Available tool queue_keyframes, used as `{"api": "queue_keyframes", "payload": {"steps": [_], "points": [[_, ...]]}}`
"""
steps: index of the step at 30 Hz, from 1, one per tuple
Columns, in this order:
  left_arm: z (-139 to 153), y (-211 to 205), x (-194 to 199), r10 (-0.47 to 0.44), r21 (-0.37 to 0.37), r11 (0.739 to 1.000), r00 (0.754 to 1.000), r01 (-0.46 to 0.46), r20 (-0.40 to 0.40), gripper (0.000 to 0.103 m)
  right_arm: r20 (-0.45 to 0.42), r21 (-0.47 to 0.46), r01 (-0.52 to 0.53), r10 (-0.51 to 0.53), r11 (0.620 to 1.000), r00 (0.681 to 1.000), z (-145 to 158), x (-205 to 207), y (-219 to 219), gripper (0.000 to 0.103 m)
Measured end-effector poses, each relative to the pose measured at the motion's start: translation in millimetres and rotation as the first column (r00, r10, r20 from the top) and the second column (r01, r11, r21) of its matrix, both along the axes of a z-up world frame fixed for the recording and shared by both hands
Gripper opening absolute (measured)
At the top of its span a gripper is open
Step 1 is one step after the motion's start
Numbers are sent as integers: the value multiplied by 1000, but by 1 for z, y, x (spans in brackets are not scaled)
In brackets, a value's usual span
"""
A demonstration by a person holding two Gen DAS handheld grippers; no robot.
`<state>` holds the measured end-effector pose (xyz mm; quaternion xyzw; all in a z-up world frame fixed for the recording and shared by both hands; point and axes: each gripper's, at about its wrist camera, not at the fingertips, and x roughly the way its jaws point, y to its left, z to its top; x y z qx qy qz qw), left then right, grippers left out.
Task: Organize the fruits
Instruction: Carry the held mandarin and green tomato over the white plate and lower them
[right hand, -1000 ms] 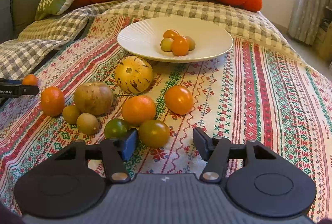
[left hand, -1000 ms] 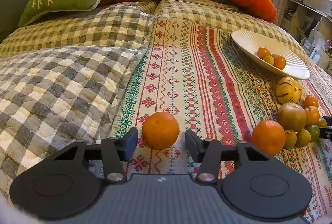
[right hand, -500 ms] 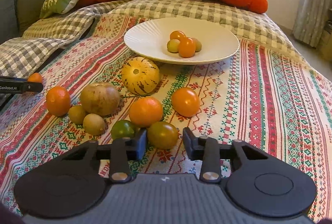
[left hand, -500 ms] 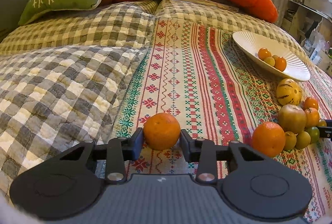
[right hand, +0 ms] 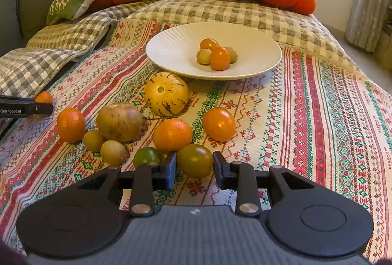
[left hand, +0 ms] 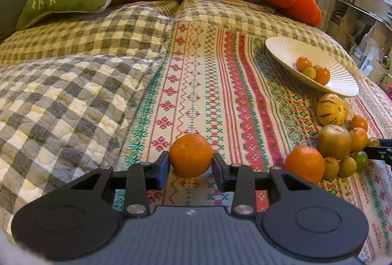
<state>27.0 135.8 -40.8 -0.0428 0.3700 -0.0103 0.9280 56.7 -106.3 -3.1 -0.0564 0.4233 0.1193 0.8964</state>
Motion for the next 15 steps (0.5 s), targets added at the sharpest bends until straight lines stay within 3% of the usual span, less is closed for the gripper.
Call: {"api": "queue_keyframes", "payload": {"steps": [15], "points": [[22, -42, 3, -70, -54, 996, 997, 72, 32, 20, 31, 95, 90, -93, 991, 995, 19, 8, -20, 28]]}}
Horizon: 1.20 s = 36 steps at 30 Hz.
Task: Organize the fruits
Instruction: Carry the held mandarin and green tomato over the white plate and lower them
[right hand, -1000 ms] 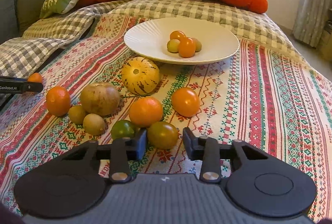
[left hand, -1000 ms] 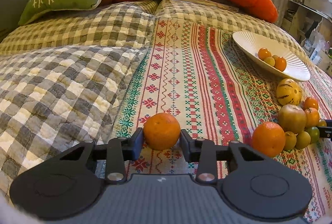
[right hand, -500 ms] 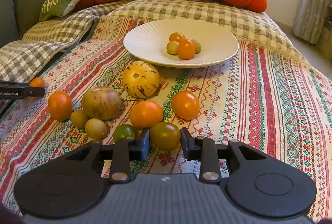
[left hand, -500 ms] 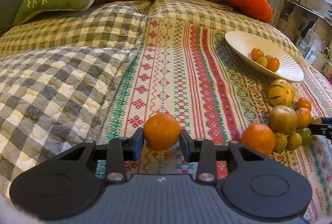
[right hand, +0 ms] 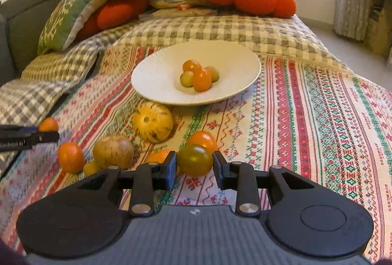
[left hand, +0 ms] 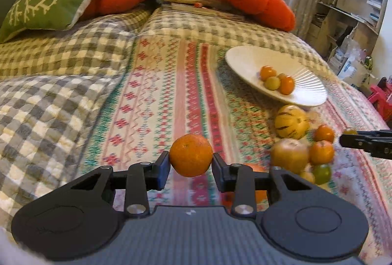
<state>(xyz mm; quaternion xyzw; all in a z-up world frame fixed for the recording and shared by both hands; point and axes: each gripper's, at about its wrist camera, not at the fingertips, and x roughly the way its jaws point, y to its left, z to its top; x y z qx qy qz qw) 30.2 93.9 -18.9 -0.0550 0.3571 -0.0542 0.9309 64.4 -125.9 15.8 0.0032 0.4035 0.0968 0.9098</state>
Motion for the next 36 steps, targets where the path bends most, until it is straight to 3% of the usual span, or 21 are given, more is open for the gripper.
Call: {"api": "queue_keyframes", "payload": {"steps": [11, 22, 27, 36], "points": [[17, -45, 12, -70, -20, 997, 997, 71, 32, 20, 37, 15, 30, -30, 999, 999, 14, 15, -4, 28], [32, -80, 55, -140, -18, 990, 988, 141, 68, 20, 61, 68, 49, -53, 997, 997, 25, 47, -20, 28], [29, -96, 73, -160, -17, 987, 985, 162, 62, 20, 50, 92, 68, -72, 993, 996, 19, 64, -29, 28], [20, -122, 102, -191, 9, 982, 981, 190, 44, 20, 53, 57, 48, -51, 997, 997, 10, 89, -30, 28]]}}
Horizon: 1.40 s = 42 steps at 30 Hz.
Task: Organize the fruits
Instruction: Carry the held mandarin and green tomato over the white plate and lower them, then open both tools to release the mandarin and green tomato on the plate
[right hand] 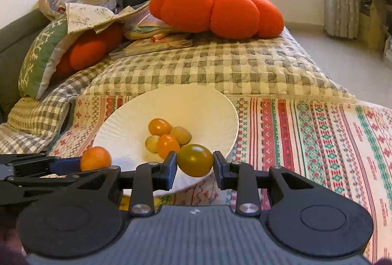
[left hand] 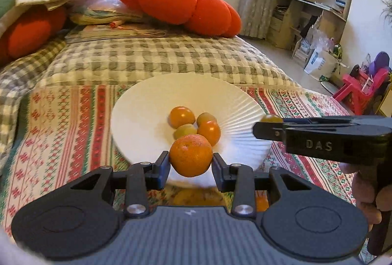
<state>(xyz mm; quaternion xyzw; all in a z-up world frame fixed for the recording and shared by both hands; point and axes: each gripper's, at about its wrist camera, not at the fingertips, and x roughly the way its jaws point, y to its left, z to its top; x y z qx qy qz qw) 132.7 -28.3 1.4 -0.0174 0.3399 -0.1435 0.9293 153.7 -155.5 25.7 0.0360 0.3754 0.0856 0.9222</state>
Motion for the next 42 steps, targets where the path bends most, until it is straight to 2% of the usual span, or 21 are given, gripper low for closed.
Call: {"api": "queue_keyframes", "payload": {"steps": [11, 20, 35, 39, 40, 42], "points": [[-15, -10, 27, 8, 6, 1000, 1000, -8, -25, 20, -23, -12, -28, 28, 1000, 999, -15, 48, 3, 28], [-22, -17, 30, -2, 5, 1000, 1000, 2, -19, 20, -19, 16, -42, 42, 999, 999, -23, 76, 9, 28], [-23, -14, 33, -9, -14, 1000, 1000, 9, -14, 21, -39, 73, -85, 88, 994, 995, -35, 95, 20, 29], [-22, -14, 33, -17, 2, 1000, 1000, 17, -13, 25, -42, 66, -79, 82, 995, 996, -33, 94, 21, 30], [-22, -14, 32, -16, 3, 1000, 1000, 16, -14, 26, -41, 66, -79, 81, 995, 996, -33, 93, 21, 35], [-20, -13, 32, -10, -3, 1000, 1000, 10, -18, 38, -36, 67, -72, 74, 995, 997, -31, 92, 20, 45]]}}
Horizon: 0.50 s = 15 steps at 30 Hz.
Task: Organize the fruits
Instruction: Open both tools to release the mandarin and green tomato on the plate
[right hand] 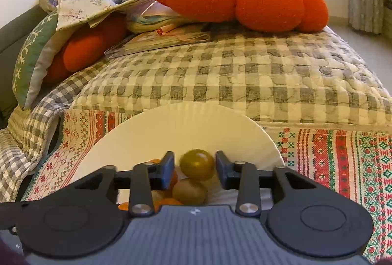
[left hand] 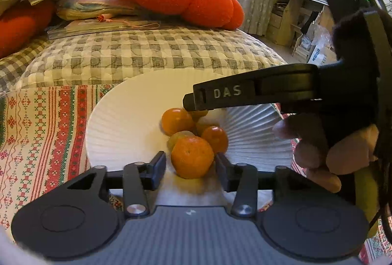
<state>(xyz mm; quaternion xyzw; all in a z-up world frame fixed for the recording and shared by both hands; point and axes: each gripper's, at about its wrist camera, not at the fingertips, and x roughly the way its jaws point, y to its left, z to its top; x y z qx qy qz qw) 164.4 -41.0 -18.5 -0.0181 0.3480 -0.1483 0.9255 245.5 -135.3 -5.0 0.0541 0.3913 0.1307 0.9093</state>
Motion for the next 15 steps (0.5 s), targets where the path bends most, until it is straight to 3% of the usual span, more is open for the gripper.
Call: {"api": "queue_keyframes", "payload": {"steps": [3, 9, 15], "points": [[4, 4, -4, 2, -12, 1000, 1000, -2, 13, 49, 1, 8, 13, -13, 1000, 1000, 4, -3, -2, 60], [17, 10, -16, -1, 9, 1000, 999, 0, 39, 70, 25, 21, 40, -40, 999, 999, 25, -16, -8, 76], [28, 15, -33, -22, 21, 1000, 999, 22, 32, 79, 46, -3, 79, -78, 997, 996, 42, -40, -17, 88]]}}
